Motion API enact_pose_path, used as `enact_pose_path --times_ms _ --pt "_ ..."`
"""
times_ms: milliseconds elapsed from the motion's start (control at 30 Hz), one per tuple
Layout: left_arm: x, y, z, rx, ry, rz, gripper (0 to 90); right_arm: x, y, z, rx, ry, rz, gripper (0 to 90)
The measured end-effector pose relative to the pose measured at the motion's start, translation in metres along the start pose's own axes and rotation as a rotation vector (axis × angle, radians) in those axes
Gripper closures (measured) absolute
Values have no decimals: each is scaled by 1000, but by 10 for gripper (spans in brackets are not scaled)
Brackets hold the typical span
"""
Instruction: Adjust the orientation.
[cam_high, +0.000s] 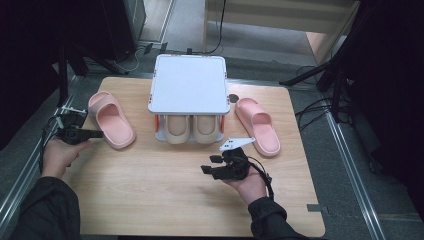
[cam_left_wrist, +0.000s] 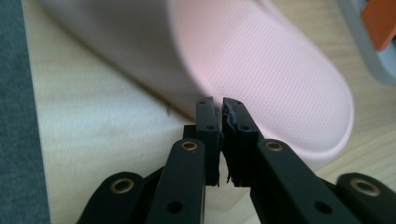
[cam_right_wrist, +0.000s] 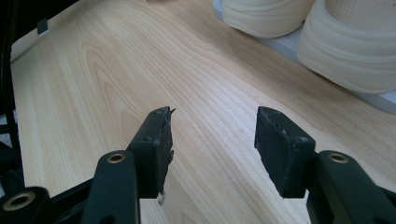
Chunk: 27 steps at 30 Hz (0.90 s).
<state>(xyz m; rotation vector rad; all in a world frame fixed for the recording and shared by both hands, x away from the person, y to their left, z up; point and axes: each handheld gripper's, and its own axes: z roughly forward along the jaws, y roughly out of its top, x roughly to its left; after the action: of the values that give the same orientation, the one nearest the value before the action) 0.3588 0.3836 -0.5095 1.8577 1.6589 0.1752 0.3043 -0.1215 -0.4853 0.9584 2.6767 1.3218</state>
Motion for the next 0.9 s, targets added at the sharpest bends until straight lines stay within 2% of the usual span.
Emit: enact_pose_path --times_ms 33,100,167,233,267,400,533,767,833,900 --pt "-1 0 -4 -30 -12 -5 816 0 1 1 2 2 -2 472" --pt "-4 2 -10 -64 -9 -1 796 1 2 3 3 6 -5 472" --pt "-5 5 -15 -101 5 -5 714 1 2 4 10 6 -4 472" --pt "-3 6 -16 -119 21 -19 635 1 2 5 11 5 -5 471" --pt "-2 6 -15 -122 29 -22 563 2 2 4 11 5 -5 471" --pt "5 10 -12 -129 56 -67 471 0 0 2 5 -2 1 471" --pt "9 17 -6 -139 76 -88 456 -1 -4 -3 1 -15 15 470" --pt "13 29 7 -111 95 -106 462 -4 -14 -14 -9 -50 43 467" --pt "13 34 13 -107 119 -109 455 -5 -19 -20 -16 -67 62 465" --pt "15 37 15 -106 126 -118 455 -7 -22 -24 -22 -79 71 464"
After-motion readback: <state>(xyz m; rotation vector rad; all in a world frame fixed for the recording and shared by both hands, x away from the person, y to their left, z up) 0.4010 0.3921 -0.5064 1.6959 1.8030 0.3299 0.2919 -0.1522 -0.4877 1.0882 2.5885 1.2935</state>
